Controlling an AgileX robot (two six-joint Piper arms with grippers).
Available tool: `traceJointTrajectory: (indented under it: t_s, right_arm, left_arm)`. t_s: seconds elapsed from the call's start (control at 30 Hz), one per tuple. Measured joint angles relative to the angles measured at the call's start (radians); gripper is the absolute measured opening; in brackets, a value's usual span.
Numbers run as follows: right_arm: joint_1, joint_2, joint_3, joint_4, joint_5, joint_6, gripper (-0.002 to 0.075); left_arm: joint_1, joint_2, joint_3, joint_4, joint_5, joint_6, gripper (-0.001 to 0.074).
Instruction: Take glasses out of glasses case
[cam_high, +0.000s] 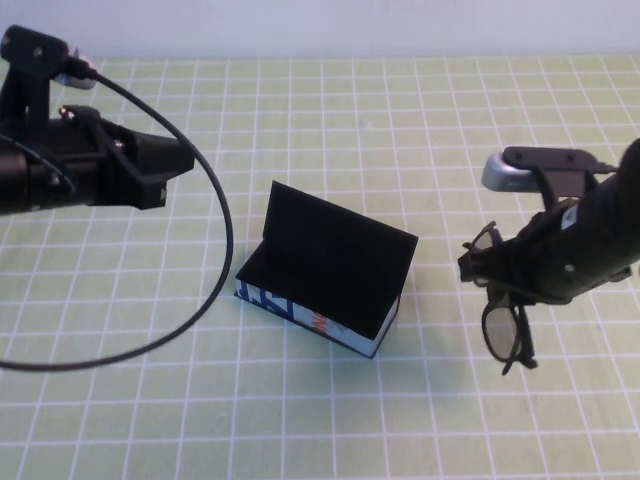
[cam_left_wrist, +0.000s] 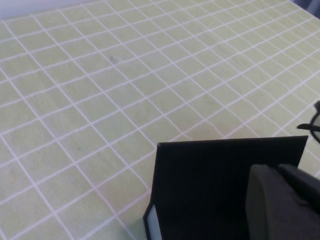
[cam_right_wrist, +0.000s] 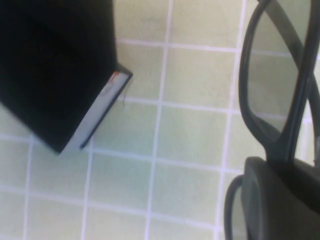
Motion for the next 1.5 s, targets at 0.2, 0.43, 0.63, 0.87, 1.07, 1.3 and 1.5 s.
traceJointTrajectory:
  t_s: [0.2, 0.43, 0.63, 0.87, 1.07, 1.3, 1.5]
  right_arm:
    - [-0.005, 0.115, 0.0, 0.12, -0.059, -0.08, 0.0013]
    - [-0.005, 0.176, 0.0, 0.174, -0.099, -0.117, 0.0035]
    - [-0.005, 0.178, 0.0, 0.174, -0.105, -0.122, 0.0216]
    - [-0.007, 0.162, -0.002, 0.132, -0.049, -0.122, 0.0323]
    - [-0.007, 0.047, -0.021, 0.104, 0.068, -0.122, 0.0291]
    - [-0.007, -0.142, -0.002, 0.104, 0.255, -0.122, 0.0044]
    - [-0.007, -0.445, 0.125, 0.104, 0.308, -0.122, -0.0011]
  left_arm:
    - [0.0, -0.089, 0.074, -0.004, 0.005, 0.003, -0.0004]
    - [0.0, -0.193, 0.145, 0.003, 0.006, 0.005, -0.0004]
    - [0.0, -0.228, 0.153, 0.004, 0.024, 0.005, -0.0004]
    - [0.0, -0.235, 0.154, 0.006, 0.003, 0.015, -0.0004]
    - [0.0, -0.235, 0.154, -0.04, -0.08, 0.037, -0.0004]
    - [0.0, -0.286, 0.197, -0.065, -0.058, 0.016, -0.0004]
    - [0.0, -0.483, 0.342, -0.075, -0.139, 0.015, -0.0004]
